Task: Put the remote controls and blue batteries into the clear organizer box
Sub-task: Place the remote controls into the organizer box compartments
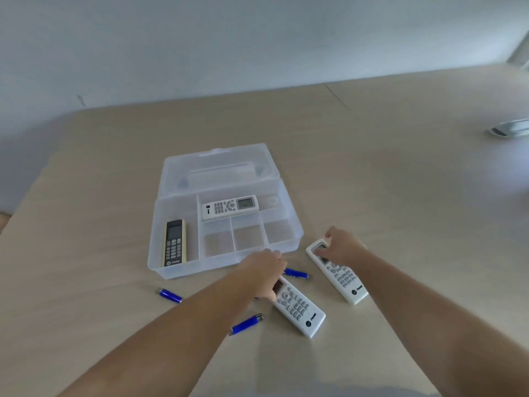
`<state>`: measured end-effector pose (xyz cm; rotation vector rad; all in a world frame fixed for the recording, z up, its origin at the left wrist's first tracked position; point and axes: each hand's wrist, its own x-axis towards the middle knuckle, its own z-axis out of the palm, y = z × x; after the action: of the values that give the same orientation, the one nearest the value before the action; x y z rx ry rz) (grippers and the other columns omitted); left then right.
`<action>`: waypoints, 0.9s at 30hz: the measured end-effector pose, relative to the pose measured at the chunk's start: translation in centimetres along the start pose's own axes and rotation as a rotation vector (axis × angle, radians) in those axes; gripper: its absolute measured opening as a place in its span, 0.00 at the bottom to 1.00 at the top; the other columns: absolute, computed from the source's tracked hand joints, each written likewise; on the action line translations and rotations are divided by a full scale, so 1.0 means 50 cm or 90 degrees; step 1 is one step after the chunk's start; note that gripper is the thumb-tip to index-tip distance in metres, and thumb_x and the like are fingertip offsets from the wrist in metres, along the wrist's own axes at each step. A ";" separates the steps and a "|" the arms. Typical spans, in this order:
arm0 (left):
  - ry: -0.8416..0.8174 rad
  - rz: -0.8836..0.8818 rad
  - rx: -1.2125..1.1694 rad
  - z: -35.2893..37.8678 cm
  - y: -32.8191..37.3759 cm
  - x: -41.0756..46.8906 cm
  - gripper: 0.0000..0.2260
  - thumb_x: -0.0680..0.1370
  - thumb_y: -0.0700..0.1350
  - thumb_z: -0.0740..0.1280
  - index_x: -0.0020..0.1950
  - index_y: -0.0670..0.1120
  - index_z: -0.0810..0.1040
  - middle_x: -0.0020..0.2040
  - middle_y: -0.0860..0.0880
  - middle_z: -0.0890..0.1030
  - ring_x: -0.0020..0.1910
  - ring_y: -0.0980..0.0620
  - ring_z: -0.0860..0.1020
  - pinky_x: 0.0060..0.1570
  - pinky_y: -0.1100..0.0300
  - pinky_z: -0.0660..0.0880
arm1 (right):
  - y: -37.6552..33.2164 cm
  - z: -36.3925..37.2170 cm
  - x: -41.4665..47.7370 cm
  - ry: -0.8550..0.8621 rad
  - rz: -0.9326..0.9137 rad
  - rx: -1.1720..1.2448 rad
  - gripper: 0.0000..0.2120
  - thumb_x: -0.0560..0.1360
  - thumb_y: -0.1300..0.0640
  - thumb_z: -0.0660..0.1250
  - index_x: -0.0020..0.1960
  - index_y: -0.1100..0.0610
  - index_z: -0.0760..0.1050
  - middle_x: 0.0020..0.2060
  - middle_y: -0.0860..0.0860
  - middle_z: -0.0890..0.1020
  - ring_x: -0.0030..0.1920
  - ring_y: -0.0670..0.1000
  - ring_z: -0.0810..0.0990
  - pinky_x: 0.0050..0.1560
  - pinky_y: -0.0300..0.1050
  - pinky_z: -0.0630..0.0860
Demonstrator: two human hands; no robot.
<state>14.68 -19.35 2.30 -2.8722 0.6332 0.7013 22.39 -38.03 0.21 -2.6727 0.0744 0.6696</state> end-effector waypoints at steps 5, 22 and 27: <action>-0.058 -0.052 0.012 0.041 0.004 0.021 0.29 0.71 0.50 0.74 0.68 0.43 0.69 0.66 0.44 0.72 0.63 0.44 0.73 0.60 0.51 0.73 | 0.049 0.060 -0.029 0.042 -0.025 -0.059 0.30 0.69 0.49 0.71 0.67 0.55 0.65 0.62 0.55 0.73 0.62 0.58 0.73 0.56 0.52 0.76; -0.103 -0.100 -0.680 0.005 -0.047 -0.006 0.08 0.71 0.39 0.75 0.44 0.48 0.79 0.42 0.53 0.81 0.45 0.53 0.78 0.48 0.58 0.75 | 0.072 0.000 -0.024 0.035 0.054 0.518 0.13 0.73 0.50 0.69 0.49 0.60 0.77 0.39 0.56 0.82 0.37 0.56 0.81 0.42 0.49 0.78; -0.036 -0.047 -1.078 -0.029 -0.072 -0.037 0.04 0.76 0.42 0.68 0.50 0.45 0.80 0.44 0.46 0.84 0.46 0.47 0.82 0.50 0.49 0.77 | -0.011 -0.059 -0.021 0.026 0.046 0.581 0.13 0.74 0.46 0.64 0.41 0.56 0.75 0.32 0.54 0.79 0.32 0.55 0.78 0.39 0.48 0.77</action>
<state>15.32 -15.69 4.48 -4.0892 -0.4108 2.0165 22.86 -38.66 3.27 -1.8045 0.3866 0.4444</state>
